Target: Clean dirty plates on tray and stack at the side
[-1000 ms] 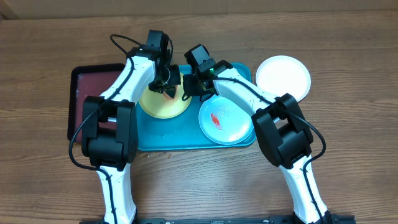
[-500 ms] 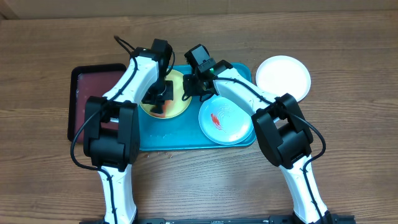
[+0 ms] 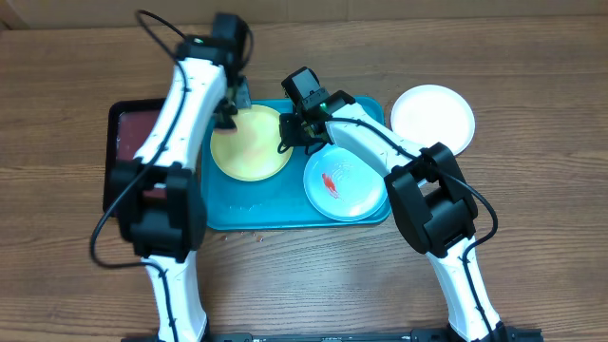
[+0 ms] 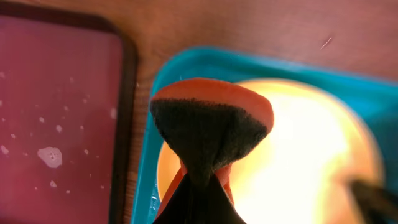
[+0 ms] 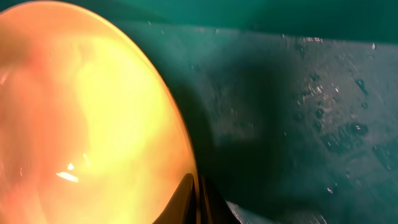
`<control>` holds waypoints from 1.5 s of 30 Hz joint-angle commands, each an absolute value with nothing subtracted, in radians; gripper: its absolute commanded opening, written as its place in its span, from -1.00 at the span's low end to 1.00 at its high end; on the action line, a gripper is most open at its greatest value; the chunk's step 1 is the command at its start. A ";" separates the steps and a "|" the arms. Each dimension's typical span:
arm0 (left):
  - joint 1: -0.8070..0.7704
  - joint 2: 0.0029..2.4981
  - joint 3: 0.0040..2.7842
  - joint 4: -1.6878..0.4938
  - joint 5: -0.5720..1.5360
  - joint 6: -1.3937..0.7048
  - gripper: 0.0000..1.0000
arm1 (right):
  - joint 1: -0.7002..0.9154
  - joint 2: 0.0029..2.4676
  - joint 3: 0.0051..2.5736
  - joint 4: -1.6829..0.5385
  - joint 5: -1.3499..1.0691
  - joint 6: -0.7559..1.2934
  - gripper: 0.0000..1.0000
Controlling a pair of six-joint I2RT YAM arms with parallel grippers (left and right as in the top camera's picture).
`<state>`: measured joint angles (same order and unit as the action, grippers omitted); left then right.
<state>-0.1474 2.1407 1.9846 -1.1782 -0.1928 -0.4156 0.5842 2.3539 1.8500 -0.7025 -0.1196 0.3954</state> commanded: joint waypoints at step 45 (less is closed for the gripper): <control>0.245 2.054 1.867 -1.238 -0.077 -0.433 -0.92 | 0.935 2.340 2.291 -0.994 0.912 -0.246 -0.92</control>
